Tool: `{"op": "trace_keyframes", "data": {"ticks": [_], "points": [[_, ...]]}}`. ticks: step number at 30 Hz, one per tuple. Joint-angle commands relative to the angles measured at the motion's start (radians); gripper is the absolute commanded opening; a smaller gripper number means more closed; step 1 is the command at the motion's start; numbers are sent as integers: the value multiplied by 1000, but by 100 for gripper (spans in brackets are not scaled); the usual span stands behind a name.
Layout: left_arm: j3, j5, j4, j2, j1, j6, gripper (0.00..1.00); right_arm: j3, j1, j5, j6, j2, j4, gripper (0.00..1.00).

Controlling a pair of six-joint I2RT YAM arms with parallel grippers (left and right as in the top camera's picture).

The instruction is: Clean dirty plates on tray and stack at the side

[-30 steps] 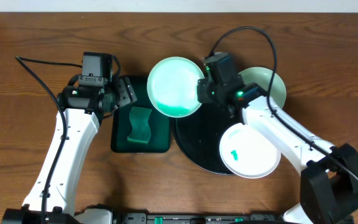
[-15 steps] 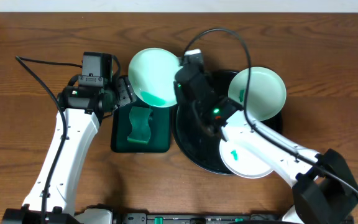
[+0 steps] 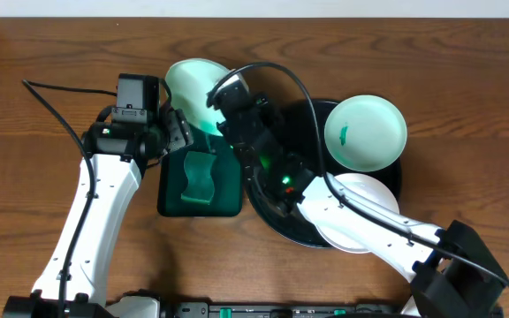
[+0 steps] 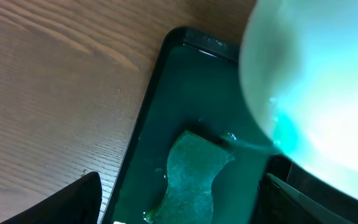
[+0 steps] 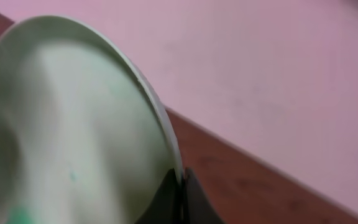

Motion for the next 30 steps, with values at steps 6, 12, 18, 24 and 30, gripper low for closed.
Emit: {"op": "trace_keyframes", "data": {"ticks": [6, 12, 18, 24, 30], "points": [[16, -17, -2, 1, 3, 2, 81, 19, 19, 59, -216, -23, 89, 1], [16, -17, -2, 1, 3, 2, 81, 19, 19, 59, -217, -23, 92, 1], [16, -17, -2, 1, 3, 2, 80, 19, 19, 59, -220, -23, 105, 1], [16, -17, -2, 1, 3, 2, 80, 19, 19, 58, -217, -23, 113, 1], [16, -17, -2, 1, 3, 2, 80, 19, 12, 77, -182, -23, 131, 1]]}}
